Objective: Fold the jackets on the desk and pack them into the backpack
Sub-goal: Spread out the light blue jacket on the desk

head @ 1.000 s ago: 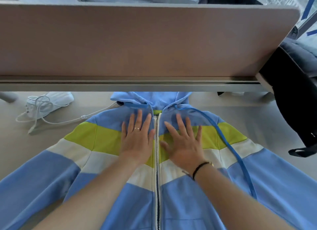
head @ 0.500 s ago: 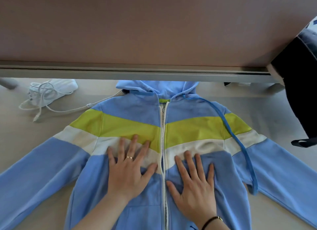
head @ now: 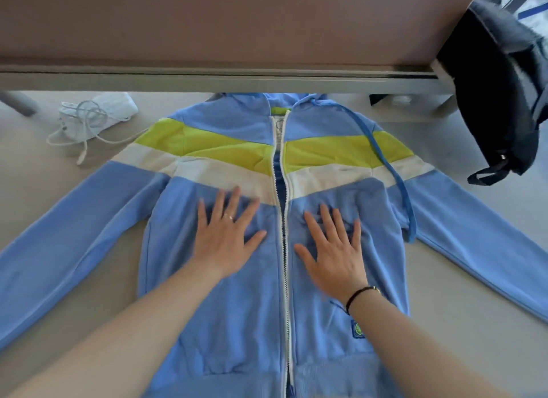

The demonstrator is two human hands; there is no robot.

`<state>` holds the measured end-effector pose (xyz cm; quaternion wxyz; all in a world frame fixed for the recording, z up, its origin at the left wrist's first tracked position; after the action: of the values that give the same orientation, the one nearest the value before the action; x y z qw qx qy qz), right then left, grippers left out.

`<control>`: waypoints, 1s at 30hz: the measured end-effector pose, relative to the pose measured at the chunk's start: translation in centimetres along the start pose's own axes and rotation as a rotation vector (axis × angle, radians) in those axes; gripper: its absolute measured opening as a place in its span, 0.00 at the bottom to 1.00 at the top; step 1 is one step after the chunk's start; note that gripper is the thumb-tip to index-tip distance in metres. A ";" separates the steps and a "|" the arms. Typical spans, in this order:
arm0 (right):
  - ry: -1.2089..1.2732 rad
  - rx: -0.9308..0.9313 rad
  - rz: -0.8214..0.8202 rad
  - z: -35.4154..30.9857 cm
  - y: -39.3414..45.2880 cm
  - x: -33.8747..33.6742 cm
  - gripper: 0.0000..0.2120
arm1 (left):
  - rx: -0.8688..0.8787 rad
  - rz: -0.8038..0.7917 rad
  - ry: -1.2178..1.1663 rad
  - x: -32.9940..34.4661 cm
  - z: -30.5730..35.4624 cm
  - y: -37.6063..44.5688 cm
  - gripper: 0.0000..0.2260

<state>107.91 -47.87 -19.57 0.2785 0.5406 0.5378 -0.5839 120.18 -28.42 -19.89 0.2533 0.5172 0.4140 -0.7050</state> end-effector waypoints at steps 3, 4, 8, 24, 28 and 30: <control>-0.012 -0.053 -0.018 0.9 -6.5 2.7 0.32 | 0.019 -0.010 -0.041 3.6 1.1 -7.7 0.28; -0.010 -0.060 -0.026 1.4 -8.5 3.5 0.31 | -0.013 -0.023 -0.056 4.6 1.2 -9.9 0.28; -0.017 -0.118 -0.063 3.2 -15.2 5.5 0.30 | -0.115 -0.079 -0.035 7.0 1.4 -16.7 0.28; -0.131 -0.259 -0.134 6.7 -25.8 7.3 0.46 | -0.224 -0.256 0.028 9.4 3.9 -31.4 0.48; -0.176 -0.207 -0.108 6.1 -25.6 7.9 0.37 | -0.209 -0.168 0.085 9.0 4.8 -30.0 0.47; -0.176 -0.212 -0.088 4.7 -25.3 7.8 0.35 | -0.142 -0.129 0.124 8.7 5.8 -29.1 0.45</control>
<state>81.40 -43.54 -19.35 0.3542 0.4306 0.5932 -0.5807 91.36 -17.30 -17.96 0.2172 0.5129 0.5101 -0.6553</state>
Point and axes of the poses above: each hand's wrist, its own y-axis towards the middle knuckle, its own x-axis out of the palm, z = x × y, the point moved 6 cm from there along y, towards the middle knuckle, and after that the axes turned 4 degrees about -z, right-handed, at the moved point
